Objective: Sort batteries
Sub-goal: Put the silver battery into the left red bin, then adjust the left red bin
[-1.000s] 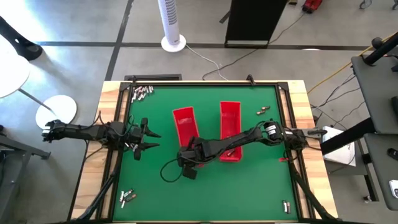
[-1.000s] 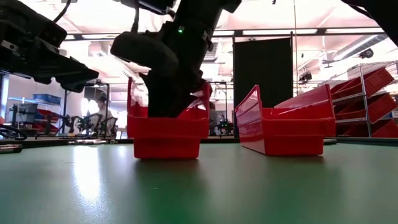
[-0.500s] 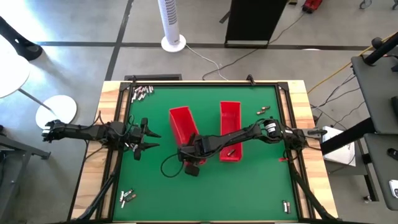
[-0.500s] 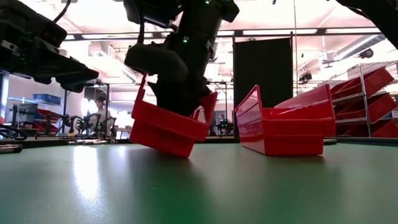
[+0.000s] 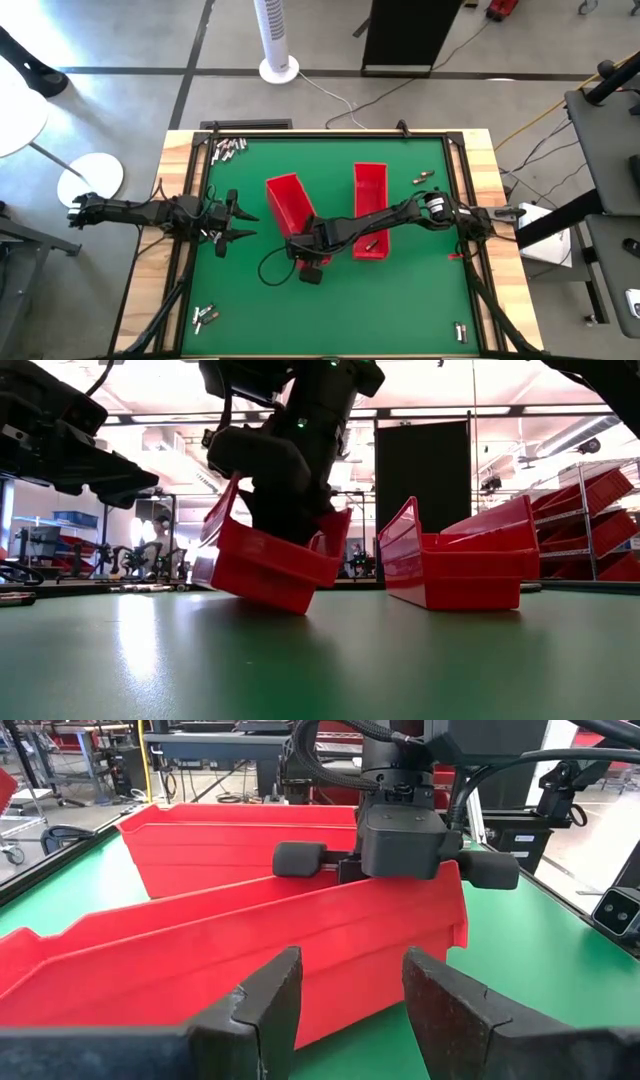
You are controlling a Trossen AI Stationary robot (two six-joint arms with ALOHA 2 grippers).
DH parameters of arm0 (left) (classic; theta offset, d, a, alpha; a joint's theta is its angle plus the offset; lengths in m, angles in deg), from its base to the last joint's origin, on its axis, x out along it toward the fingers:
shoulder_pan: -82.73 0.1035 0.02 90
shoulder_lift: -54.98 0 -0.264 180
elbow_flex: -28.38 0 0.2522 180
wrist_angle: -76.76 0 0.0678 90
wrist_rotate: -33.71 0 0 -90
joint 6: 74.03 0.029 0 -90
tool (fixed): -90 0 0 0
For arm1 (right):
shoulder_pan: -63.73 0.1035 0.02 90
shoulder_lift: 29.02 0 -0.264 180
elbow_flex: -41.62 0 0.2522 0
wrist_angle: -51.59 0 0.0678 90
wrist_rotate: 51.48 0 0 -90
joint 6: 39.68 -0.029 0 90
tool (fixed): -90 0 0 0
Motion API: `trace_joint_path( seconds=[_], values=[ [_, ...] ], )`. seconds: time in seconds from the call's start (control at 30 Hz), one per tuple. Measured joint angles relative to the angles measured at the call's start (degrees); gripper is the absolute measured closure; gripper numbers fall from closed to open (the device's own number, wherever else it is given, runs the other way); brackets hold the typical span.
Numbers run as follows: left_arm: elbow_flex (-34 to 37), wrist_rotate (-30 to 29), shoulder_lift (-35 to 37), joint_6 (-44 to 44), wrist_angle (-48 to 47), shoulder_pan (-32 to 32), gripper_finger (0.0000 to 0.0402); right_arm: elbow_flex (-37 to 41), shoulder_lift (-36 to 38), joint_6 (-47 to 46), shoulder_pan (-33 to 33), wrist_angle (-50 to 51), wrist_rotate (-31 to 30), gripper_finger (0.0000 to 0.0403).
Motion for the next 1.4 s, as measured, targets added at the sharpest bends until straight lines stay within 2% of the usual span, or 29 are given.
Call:
trace_joint_path(
  seconds=[0.3, 0.53, 0.73, 0.87, 1.1, 1.17, 1.4],
  values=[
    [0.0, 0.0, 0.0, 0.0, 0.0, 0.0, 0.0247, -0.4, 0.0, -1.1, 0.0, -0.6, 0.1, 0.0299],
    [0.0, 0.0, 0.0, 0.0, 0.0, 0.0, 0.0247, -4.4, 0.3, 0.0, 0.4, 0.4, 0.1, 0.0281],
    [0.0, 0.0, 0.0, 0.0, 0.0, 0.0, 0.0247, -8.7, 0.6, 4.1, 0.3, 1.5, -0.2, 0.0261],
    [0.0, 0.0, 0.0, 0.0, 0.0, 0.0, 0.0247, -11.8, 0.6, 10.6, -0.6, 1.9, -2.6, 0.0251],
    [0.0, 0.0, 0.0, 0.0, 0.0, 0.0, 0.0247, -14.8, 0.6, 28.5, -6.1, 1.5, -11.8, 0.0248],
    [0.0, 0.0, 0.0, 0.0, 0.0, 0.0, 0.0247, -14.8, 0.6, 31.4, -8.4, 1.7, -12.9, 0.0253],
    [0.0, 0.0, 0.0, 0.0, 0.0, 0.0, 0.0247, -14.7, 0.3, 27.5, -15.5, 6.8, -12.1, 0.0269]
  ],
)
